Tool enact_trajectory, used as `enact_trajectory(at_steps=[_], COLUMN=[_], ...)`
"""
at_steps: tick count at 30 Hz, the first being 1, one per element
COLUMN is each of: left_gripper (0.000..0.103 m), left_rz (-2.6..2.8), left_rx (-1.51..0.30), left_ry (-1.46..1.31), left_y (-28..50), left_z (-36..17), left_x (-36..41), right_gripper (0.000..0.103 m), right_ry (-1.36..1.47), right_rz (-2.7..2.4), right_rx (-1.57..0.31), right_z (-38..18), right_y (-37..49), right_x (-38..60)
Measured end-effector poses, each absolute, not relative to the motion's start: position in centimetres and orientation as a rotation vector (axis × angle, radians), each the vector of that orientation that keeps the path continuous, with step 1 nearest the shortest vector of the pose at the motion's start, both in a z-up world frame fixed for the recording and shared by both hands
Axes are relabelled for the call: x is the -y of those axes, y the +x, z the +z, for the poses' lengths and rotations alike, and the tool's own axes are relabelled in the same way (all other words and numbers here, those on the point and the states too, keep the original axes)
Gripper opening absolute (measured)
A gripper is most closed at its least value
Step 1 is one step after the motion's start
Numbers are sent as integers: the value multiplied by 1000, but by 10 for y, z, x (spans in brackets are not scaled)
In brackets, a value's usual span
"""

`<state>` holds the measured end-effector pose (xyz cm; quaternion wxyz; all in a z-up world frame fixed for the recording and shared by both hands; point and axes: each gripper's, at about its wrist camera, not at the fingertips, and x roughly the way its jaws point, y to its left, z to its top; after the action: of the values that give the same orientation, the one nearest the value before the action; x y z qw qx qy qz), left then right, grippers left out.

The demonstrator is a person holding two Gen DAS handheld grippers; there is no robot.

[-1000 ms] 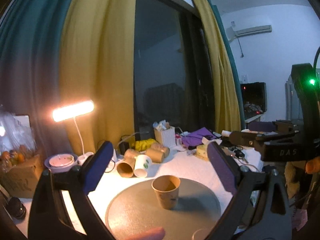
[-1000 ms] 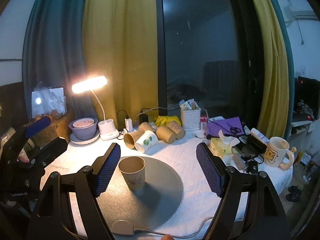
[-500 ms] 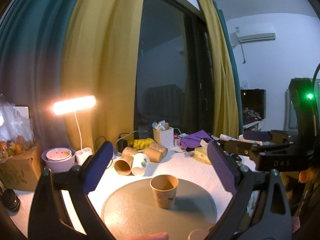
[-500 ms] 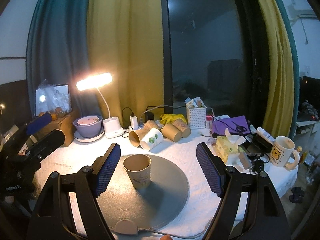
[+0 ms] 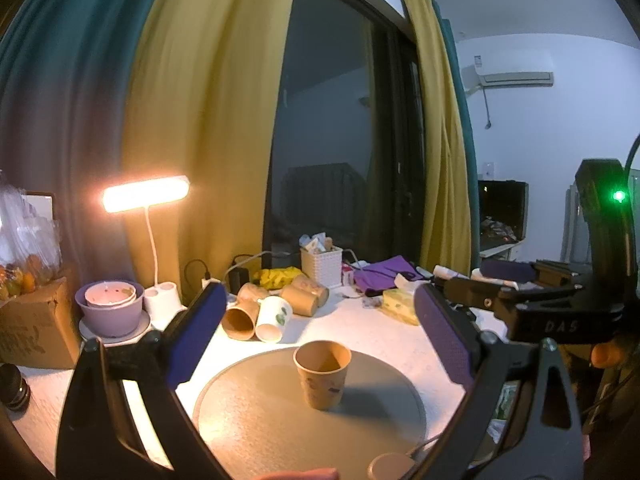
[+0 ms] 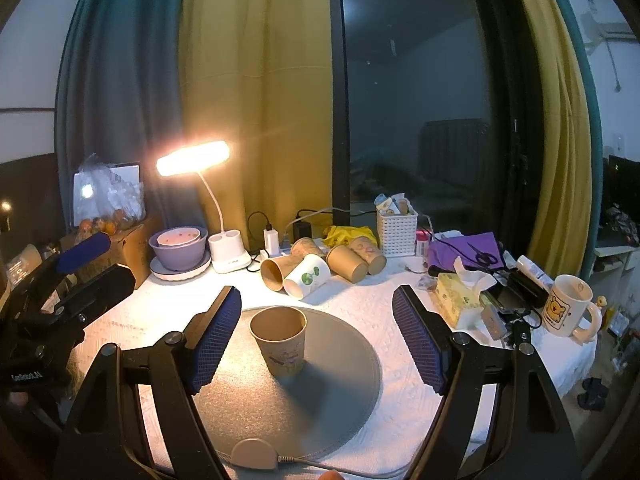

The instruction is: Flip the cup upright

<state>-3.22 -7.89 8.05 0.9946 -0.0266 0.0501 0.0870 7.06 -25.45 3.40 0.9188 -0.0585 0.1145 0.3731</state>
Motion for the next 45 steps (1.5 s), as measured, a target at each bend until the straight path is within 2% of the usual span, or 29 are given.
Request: enact_trajectory(at_steps=[45], left_gripper=[96], left_rz=[166], left_rx=[-108], left_ry=[-86], left_y=[-34], left_z=[73], left_x=[83], right_gripper=[81], right_ry=[-127], right_rz=[769], right_rx=[-240], right_z=[29], right_y=[70], right_x=[251])
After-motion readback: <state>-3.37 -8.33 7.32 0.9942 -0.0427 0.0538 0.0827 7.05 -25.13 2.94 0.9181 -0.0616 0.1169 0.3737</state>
